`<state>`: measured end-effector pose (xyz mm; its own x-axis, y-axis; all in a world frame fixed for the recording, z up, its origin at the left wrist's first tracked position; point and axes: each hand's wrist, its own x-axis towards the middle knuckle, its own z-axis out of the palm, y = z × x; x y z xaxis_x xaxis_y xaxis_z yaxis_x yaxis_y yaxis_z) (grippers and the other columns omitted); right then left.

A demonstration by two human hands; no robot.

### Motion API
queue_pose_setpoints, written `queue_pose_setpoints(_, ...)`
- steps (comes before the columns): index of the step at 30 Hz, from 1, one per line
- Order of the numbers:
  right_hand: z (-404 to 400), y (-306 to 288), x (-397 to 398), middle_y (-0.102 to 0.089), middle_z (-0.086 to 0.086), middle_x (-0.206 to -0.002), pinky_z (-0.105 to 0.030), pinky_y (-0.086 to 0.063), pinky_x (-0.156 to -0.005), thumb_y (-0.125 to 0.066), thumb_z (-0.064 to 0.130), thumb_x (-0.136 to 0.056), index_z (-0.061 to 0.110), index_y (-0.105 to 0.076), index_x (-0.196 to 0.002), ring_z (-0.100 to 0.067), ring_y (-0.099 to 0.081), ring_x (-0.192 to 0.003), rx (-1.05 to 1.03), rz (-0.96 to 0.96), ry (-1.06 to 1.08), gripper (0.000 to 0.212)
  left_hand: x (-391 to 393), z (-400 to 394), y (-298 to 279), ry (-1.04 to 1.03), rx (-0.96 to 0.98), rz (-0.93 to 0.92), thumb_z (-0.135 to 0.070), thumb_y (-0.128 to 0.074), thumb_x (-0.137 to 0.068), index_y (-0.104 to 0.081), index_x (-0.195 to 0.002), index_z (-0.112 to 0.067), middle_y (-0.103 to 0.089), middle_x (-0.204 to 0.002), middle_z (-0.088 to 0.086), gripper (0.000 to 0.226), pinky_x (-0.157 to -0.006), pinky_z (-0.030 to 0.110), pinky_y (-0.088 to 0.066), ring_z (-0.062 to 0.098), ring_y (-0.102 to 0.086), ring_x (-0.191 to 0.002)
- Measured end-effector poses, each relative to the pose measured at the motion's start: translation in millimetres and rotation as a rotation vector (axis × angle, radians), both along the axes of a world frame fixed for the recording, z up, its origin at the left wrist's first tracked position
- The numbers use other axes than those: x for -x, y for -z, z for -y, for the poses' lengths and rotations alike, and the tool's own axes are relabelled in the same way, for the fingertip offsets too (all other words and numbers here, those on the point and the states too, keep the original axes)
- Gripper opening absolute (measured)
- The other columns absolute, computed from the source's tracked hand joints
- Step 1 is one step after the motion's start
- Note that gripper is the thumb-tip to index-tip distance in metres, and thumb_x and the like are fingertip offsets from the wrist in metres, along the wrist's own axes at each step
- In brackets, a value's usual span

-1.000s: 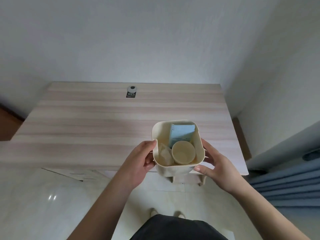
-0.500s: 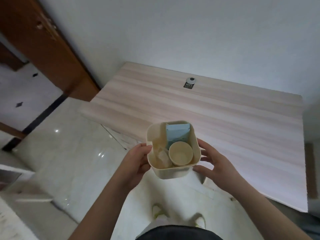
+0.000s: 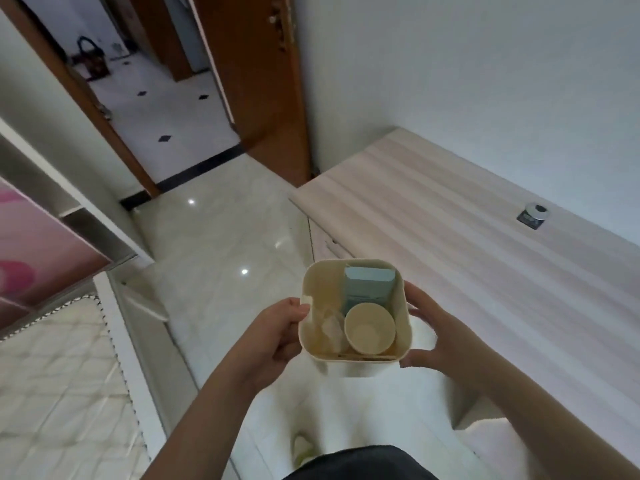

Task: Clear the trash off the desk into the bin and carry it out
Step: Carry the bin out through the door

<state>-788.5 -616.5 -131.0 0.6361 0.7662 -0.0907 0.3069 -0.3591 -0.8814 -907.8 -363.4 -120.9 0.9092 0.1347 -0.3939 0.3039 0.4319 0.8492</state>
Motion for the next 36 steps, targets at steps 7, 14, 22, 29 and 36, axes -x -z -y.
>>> queue_pose_setpoints(7, -141.0, -7.2, 10.6, -0.032, 0.023, -0.149, -0.043, -0.030, -0.114, -0.082, 0.053, -0.062, 0.046, -0.020, -0.143, -0.003, -0.031, -0.138, -0.061, -0.061, -0.133, 0.102, 37.7, -114.0, -9.2, -0.186, -0.010, 0.004, -0.022, -0.056, -0.078, -0.046, -0.075, -0.009, -0.030, -0.044, -0.009, 0.016, -0.037, 0.017, -0.021, 0.004, -0.023, -0.037)
queue_pose_setpoints(14, -223.6, -6.6, 4.3, -0.031, 0.023, -0.148, -0.041, -0.033, -0.113, -0.084, 0.055, -0.057, 0.046, -0.020, -0.141, -0.001, -0.032, -0.136, -0.039, -0.031, -0.209, 0.106, 52.7, -183.1, -13.6, -0.245, -0.061, 0.018, -0.031, -0.066, -0.075, -0.053, -0.080, -0.010, -0.036, -0.047, -0.009, 0.026, -0.037, 0.017, -0.023, 0.005, -0.025, -0.039)
queue_pose_setpoints(22, -251.7, -1.2, -47.4, -0.034, 0.018, -0.149, -0.045, -0.031, -0.114, -0.081, 0.059, -0.056, 0.035, -0.024, -0.145, -0.004, -0.032, -0.138, -0.059, -0.083, -0.222, 0.108, 5.5, -200.7, 2.0, -0.334, -0.067, -0.073, -0.029, -0.060, -0.081, -0.047, -0.072, -0.011, -0.023, -0.053, 0.000, 0.024, -0.039, 0.019, -0.025, 0.011, -0.019, -0.046)
queue_pose_setpoints(29, -275.2, -4.1, -116.6, -0.033, 0.030, -0.145, -0.027, -0.036, -0.106, -0.081, 0.057, -0.059, 0.041, -0.023, -0.144, 0.003, -0.031, -0.136, -0.087, -0.142, -0.210, 0.105, -65.3, -219.6, -5.7, -0.373, -0.164, -0.097, -0.038, -0.061, -0.081, -0.056, -0.095, -0.009, -0.039, -0.085, 0.016, 0.032, -0.059, 0.030, -0.036, 0.028, -0.032, -0.072)
queue_pose_setpoints(36, -316.8, -13.4, -179.0, -0.033, 0.040, -0.138, -0.007, -0.038, -0.095, -0.086, 0.039, -0.063, 0.048, -0.023, -0.141, 0.011, -0.034, -0.130, -0.078, -0.134, -0.263, 0.101, -120.6, -244.2, 8.1, -0.472, -0.098, -0.107, -0.024, -0.047, -0.094, -0.060, -0.089, -0.008, -0.061, -0.060, 0.001, 0.022, -0.046, 0.021, -0.047, 0.009, -0.059, -0.052)
